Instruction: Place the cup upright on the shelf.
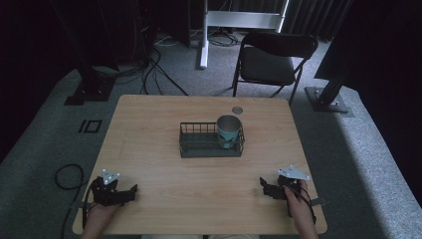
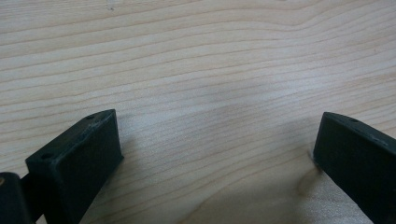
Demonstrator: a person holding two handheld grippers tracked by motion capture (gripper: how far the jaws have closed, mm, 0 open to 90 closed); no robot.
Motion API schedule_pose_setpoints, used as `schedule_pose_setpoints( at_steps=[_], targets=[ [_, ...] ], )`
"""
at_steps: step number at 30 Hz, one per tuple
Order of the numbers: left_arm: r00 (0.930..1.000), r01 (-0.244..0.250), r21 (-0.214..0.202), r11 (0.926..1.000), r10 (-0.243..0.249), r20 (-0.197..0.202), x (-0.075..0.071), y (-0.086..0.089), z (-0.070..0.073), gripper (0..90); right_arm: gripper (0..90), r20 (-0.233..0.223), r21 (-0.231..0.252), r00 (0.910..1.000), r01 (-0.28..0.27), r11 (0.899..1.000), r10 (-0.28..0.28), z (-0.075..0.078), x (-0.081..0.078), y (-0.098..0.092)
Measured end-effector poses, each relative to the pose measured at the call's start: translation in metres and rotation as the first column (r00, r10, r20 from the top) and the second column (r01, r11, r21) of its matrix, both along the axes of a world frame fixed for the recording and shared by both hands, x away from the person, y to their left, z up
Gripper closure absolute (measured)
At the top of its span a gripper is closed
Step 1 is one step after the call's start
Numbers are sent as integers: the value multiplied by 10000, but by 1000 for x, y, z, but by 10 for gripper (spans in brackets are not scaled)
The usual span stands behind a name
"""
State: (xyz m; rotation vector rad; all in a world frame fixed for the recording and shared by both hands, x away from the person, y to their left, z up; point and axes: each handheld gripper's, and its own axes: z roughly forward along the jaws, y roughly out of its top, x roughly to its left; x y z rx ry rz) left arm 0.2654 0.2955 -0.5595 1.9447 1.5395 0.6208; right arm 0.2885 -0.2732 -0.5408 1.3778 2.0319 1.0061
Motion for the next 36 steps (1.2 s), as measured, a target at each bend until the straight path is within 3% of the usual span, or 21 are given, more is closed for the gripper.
schedule_pose_setpoints(
  at_steps=[8, 14, 21, 36],
  targets=[
    [10000, 0, -4, 10000, 0, 6, 0, 0, 0, 15, 129, -262, -242, 9993, 262, 9994, -269, -7, -2, -19],
    [10000, 0, -4, 10000, 0, 7, 0, 0, 0, 15, 125, -910, -308, 9942, 542, 9981, -568, -19, -2, -31],
    [10000, 3, 0, 10000, -3, 7, 0, 0, 0, 15, 123, -914, -444, 9958, 59, 9990, -100, -19, -1, -26],
    [10000, 0, 0, 10000, 0, 2, 0, 0, 0, 15, 119, -931, -435, 9955, -228, 9988, 186, -19, -1, -28]
  ],
)
